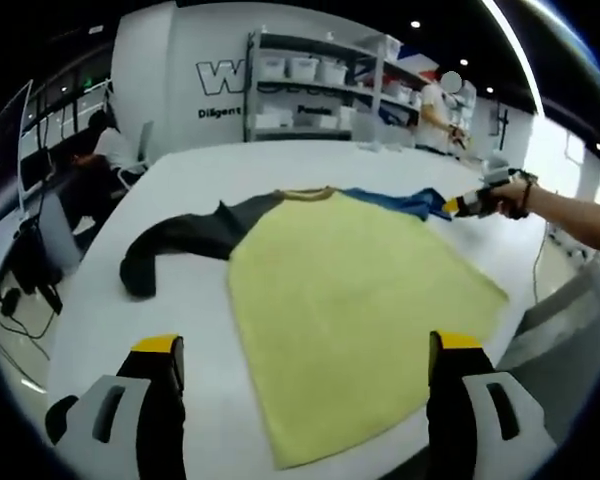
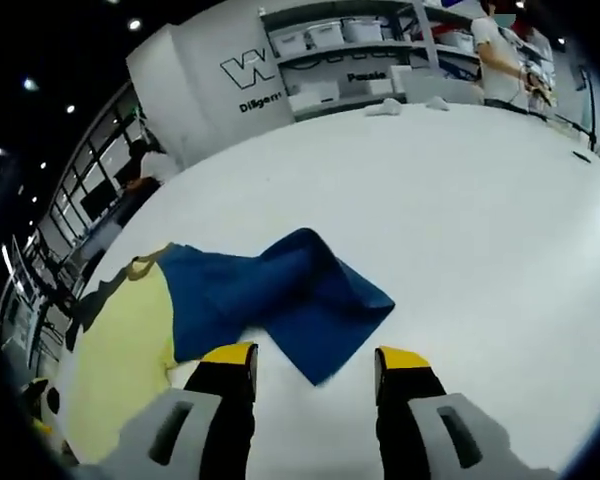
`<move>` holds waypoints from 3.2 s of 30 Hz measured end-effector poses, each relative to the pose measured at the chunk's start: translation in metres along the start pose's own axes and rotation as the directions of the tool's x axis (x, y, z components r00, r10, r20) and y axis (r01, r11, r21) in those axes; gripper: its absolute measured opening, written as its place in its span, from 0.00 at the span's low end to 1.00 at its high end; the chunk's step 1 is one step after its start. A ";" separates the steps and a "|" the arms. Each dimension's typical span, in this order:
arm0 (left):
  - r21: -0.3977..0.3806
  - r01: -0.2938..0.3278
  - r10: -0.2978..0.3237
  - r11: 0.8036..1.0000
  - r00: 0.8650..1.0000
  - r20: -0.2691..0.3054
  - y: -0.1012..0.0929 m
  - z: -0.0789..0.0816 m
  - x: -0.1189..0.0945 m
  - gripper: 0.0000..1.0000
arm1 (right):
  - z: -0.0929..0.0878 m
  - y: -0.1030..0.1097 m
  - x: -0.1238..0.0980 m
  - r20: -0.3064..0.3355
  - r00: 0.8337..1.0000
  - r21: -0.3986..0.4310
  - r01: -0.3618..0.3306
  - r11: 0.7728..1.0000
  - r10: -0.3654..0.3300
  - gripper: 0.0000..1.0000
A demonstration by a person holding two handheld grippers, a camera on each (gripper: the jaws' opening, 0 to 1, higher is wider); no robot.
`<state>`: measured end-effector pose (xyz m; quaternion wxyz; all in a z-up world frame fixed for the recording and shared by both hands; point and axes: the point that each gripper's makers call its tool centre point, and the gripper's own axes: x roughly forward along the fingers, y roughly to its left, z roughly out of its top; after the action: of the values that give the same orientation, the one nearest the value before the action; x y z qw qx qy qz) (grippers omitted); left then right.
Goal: Fold the garment on the visible template until the final outline fits inside the template.
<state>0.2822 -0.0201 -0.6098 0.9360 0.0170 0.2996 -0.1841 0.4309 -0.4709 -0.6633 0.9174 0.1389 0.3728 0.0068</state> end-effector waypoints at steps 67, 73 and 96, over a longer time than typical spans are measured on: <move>-0.022 0.001 -0.001 1.000 1.000 0.002 0.001 0.000 0.000 0.98 | 0.012 -0.056 -0.023 0.046 0.987 -0.162 0.161 0.974 -0.155 0.58; -0.027 -0.001 0.001 1.000 1.000 0.011 0.001 0.001 -0.001 0.97 | 0.004 -0.052 -0.016 0.041 0.983 -0.132 0.181 0.975 -0.177 0.58; -0.027 -0.003 0.003 1.000 1.000 -0.009 0.002 -0.002 -0.001 0.95 | -0.002 -0.029 0.001 0.095 0.981 -0.256 0.186 0.949 -0.167 0.18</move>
<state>0.2807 -0.0178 -0.6107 0.9350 0.0058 0.3062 -0.1785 0.4277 -0.4980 -0.6727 0.9375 -0.0180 0.3463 -0.0307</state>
